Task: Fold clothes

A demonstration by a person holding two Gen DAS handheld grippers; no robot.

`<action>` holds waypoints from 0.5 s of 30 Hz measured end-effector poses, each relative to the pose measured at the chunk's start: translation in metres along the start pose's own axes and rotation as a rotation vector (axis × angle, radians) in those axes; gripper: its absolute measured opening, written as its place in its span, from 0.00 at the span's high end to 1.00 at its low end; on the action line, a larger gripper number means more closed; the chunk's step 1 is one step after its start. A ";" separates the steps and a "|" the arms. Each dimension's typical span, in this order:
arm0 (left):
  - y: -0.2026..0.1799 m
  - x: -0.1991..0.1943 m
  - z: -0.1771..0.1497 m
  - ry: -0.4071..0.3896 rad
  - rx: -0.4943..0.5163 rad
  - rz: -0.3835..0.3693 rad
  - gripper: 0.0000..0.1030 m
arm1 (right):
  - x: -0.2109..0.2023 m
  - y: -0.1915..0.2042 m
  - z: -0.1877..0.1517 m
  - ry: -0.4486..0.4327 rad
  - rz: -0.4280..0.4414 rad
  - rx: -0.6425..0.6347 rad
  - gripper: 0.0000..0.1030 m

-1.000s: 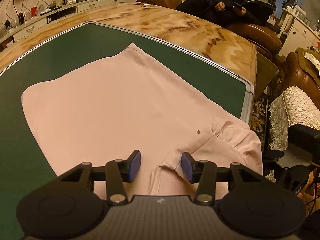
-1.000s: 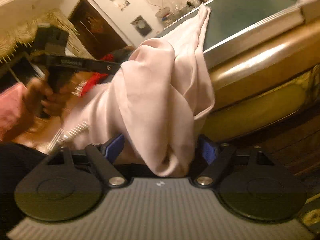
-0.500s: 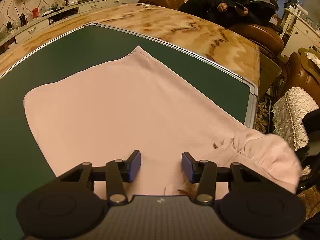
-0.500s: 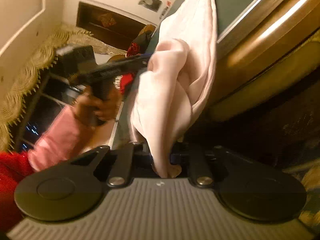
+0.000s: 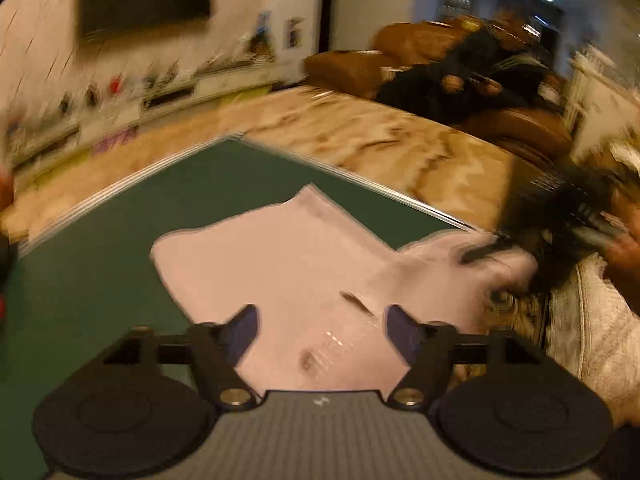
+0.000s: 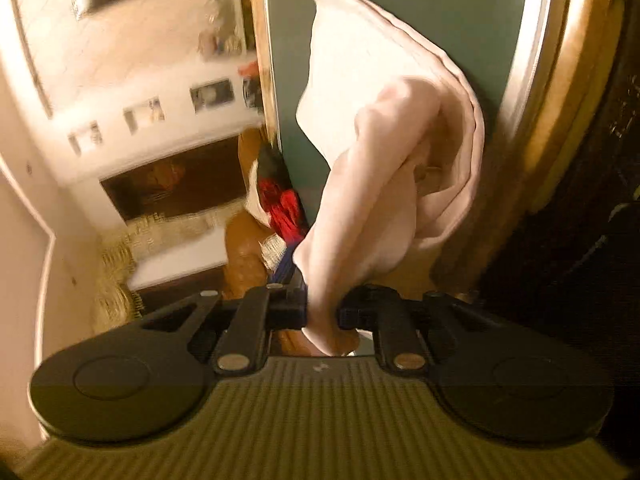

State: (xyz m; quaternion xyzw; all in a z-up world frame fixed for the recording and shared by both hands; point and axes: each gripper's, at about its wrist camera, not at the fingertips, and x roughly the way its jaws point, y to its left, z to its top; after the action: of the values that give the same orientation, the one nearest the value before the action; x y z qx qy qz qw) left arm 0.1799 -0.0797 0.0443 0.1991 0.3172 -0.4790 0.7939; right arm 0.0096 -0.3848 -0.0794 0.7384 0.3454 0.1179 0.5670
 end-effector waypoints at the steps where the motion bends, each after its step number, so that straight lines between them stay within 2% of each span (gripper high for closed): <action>1: -0.014 -0.009 0.000 -0.009 0.055 0.007 0.16 | 0.002 0.001 -0.001 -0.006 0.004 0.011 0.83; 4: -0.049 0.003 -0.006 0.047 0.246 0.088 0.16 | 0.007 0.000 -0.002 -0.004 0.008 0.031 0.83; 6: -0.057 0.020 -0.011 0.084 0.310 0.069 0.16 | 0.008 0.001 -0.003 0.017 -0.006 0.009 0.83; 8: -0.065 0.033 -0.013 0.111 0.384 0.017 0.16 | 0.013 0.006 -0.007 0.054 -0.042 -0.043 0.83; 10: -0.074 0.044 -0.016 0.139 0.486 -0.021 0.16 | 0.015 0.010 -0.007 0.119 -0.078 -0.085 0.83; 12: -0.077 0.054 -0.018 0.168 0.561 -0.023 0.16 | 0.017 0.014 -0.007 0.179 -0.131 -0.149 0.83; 15: -0.070 0.059 -0.019 0.168 0.566 -0.052 0.16 | 0.016 0.020 -0.007 0.234 -0.186 -0.216 0.83</action>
State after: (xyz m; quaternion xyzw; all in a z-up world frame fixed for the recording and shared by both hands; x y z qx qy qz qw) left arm 0.1321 -0.1377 -0.0113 0.4433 0.2407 -0.5506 0.6651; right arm 0.0250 -0.3718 -0.0624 0.6194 0.4611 0.1864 0.6074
